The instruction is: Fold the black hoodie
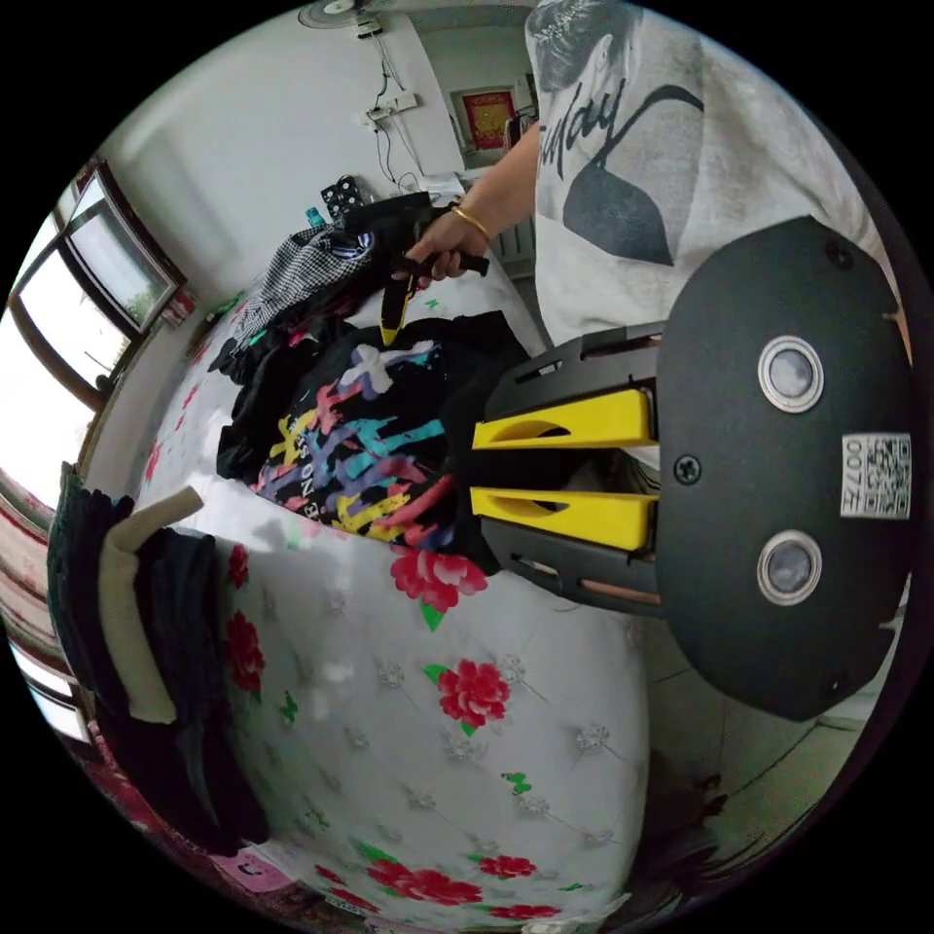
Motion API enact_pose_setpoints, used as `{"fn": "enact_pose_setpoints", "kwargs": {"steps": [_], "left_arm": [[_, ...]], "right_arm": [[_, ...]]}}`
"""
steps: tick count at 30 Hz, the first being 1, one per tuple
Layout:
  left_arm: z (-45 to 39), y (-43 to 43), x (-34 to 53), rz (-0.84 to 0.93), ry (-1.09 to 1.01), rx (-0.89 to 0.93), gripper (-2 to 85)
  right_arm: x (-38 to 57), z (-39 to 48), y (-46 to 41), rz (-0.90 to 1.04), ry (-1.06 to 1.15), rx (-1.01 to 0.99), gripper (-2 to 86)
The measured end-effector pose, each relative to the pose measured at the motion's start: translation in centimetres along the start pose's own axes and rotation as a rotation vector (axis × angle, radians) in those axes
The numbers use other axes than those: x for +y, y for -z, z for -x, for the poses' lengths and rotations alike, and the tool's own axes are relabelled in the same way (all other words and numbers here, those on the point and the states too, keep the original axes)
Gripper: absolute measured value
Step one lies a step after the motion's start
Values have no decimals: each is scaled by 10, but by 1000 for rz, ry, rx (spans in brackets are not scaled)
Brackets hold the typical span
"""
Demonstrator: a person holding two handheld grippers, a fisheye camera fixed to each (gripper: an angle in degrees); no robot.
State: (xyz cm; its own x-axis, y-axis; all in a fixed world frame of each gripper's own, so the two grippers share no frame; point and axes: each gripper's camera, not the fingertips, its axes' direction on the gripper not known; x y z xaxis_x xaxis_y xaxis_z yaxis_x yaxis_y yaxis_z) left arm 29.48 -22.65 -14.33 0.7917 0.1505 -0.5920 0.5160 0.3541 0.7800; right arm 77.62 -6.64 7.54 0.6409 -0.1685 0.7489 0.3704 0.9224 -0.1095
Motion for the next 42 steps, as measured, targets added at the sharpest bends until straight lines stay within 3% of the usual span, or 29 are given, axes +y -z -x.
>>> {"fn": "enact_pose_setpoints", "kwargs": {"steps": [3,6,8,11,15,18,20,23,26,31,34,36,39,42], "left_arm": [[1,23,1,-61,33,8,66],[13,51,8,-144,101,16,65],[23,70,12,-199,149,17,64],[39,93,18,-250,213,-34,64],[41,106,16,-256,227,-127,64],[21,94,-3,-224,146,-119,66],[5,77,-20,-190,89,-90,71],[-27,36,-49,-95,-24,4,84],[-56,-5,-74,16,-121,48,100],[-67,-34,-105,130,-192,38,115],[-54,-34,-114,140,-154,40,126],[-41,-27,-115,106,-101,41,126],[-16,-2,-111,4,13,72,124],[11,28,-104,-109,120,63,123]], "right_arm": [[-6,60,13,-45,263,-183,15],[1,143,8,47,625,-359,10],[18,201,-5,200,923,-481,14],[33,230,-34,433,1085,-551,31],[22,198,-38,368,1004,-384,57],[-11,128,-22,239,677,-355,81],[-24,54,-3,84,343,-243,95],[-18,-21,21,-72,30,-117,106],[-20,-56,23,-118,-111,-60,108],[-50,-73,-19,31,-188,-86,88],[-66,-55,-18,-12,-161,-99,61],[-79,-27,-11,-65,-51,-156,49],[-109,46,-4,-123,203,-409,37],[-131,162,-26,39,563,-612,42]]}}
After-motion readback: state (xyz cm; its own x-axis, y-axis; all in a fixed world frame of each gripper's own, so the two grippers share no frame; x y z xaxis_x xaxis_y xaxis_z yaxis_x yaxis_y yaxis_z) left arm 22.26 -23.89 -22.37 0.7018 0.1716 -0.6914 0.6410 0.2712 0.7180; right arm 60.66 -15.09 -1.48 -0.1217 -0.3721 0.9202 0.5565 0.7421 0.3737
